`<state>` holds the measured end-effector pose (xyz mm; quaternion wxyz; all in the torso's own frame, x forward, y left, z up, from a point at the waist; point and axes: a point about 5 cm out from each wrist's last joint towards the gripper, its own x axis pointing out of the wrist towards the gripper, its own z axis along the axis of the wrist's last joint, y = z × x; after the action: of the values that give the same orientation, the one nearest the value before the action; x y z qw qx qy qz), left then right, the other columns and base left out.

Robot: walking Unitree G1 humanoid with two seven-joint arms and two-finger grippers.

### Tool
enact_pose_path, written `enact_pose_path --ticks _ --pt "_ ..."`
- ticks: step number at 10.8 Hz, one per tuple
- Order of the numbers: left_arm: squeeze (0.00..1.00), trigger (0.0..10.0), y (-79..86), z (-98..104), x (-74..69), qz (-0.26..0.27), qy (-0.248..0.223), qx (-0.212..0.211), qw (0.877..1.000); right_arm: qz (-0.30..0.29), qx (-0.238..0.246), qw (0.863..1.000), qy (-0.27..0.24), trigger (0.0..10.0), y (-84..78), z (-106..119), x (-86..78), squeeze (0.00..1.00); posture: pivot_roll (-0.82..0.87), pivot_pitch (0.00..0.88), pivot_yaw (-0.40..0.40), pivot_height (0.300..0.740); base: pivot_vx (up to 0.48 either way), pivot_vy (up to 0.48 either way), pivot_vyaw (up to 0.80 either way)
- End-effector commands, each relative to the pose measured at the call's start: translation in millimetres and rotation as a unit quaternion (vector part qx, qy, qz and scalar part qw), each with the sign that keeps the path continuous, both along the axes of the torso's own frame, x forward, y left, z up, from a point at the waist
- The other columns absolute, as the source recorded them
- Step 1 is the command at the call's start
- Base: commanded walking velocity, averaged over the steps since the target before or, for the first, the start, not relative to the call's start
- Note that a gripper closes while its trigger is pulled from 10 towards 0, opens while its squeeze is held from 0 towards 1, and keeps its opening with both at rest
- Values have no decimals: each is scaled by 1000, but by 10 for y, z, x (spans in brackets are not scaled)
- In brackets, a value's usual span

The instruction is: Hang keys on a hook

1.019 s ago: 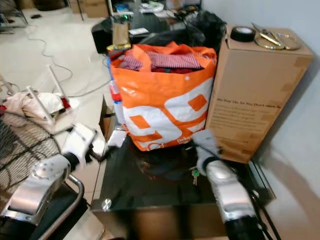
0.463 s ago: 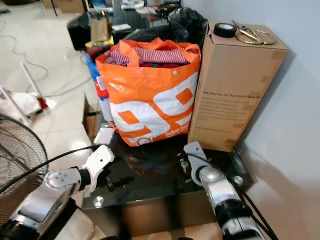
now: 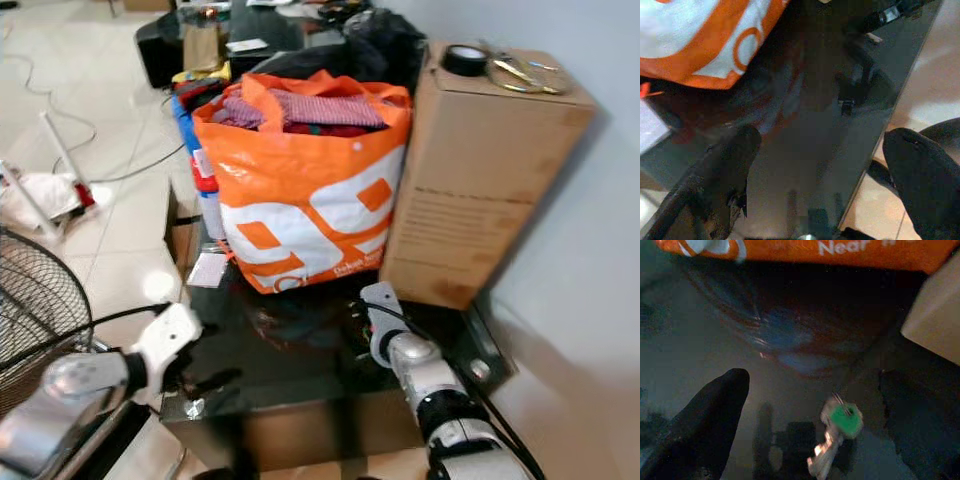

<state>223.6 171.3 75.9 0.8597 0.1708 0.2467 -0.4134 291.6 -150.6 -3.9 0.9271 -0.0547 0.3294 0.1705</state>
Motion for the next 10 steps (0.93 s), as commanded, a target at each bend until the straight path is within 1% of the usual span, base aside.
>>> enact_pose_path --ticks 1,3,4,5,6,7,8,9,10 --pt "0 10000 46 77 -1 9 -9 2 1000 -6 4 1000 -17 10000 -12 48 56 0 23 0 -2 740 0 0 0" --pt "0 10000 92 156 -55 15 -12 5 1000 -11 6 1000 -20 10000 -10 30 54 0 47 0 6 740 0 0 0" --pt "0 10000 119 189 -110 17 -8 10 1000 -14 3 1000 -19 7647 -29 14 50 0 53 0 11 740 0 0 0" --pt "0 10000 117 193 -130 18 -4 11 1000 -13 -2 1000 -18 6157 -56 16 55 0 52 0 11 740 0 0 0" --pt "0 10000 110 185 -147 17 1 11 1000 -10 -6 1000 -13 6196 -99 12 52 0 48 0 11 740 0 0 0" --pt "0 10000 104 170 -154 15 6 9 1000 -9 1 1000 -9 7569 -151 25 57 0 45 0 7 740 0 0 0" --pt "0 10000 102 149 -157 16 10 10 1000 -6 7 1000 -2 6745 -183 21 49 0 42 0 1 740 0 0 0" --pt "0 10000 103 140 -165 17 14 12 1000 -4 11 1000 3 4392 -191 10 38 0 41 0 -1 740 0 0 0" --pt "0 10000 100 138 -180 17 17 11 1000 -10 19 1000 14 0 -203 -12 20 0 41 0 -1 740 0 0 0"
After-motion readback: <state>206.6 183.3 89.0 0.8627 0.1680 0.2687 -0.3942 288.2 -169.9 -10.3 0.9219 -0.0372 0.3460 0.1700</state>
